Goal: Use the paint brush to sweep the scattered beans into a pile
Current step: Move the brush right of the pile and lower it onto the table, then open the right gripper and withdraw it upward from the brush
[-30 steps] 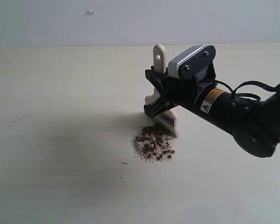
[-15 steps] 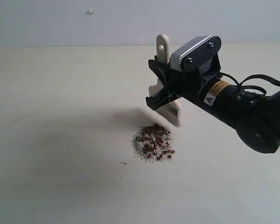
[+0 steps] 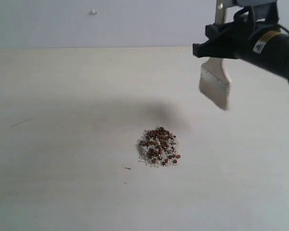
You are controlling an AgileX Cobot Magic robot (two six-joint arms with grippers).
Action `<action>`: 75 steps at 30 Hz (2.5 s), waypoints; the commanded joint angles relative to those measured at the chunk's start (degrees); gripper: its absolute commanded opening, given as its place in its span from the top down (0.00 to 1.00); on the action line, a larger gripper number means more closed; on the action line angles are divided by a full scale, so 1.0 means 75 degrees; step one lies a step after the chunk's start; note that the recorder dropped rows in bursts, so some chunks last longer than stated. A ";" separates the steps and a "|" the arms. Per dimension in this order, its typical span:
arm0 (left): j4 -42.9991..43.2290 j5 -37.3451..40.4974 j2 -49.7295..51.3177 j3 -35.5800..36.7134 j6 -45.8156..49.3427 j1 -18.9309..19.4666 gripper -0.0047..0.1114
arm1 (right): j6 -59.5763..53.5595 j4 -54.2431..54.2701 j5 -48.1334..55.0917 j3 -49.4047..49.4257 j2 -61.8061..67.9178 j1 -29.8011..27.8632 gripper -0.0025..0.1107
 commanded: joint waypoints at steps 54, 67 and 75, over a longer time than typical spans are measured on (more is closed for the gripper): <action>0.0009 0.0009 -0.0046 0.0019 0.0015 -0.0052 0.96 | 1.4347 -1.2221 -0.3689 -0.2420 0.3204 -0.2626 0.98; 0.0009 0.0009 -0.0046 0.0019 0.0015 -0.0052 0.96 | 1.4362 -1.2221 -0.2697 -0.2420 0.3204 -0.2626 0.59; 0.0009 0.0009 -0.0046 0.0019 0.0015 -0.0052 0.96 | 1.4397 -1.2221 -0.1972 -0.2420 0.2668 -0.2626 0.54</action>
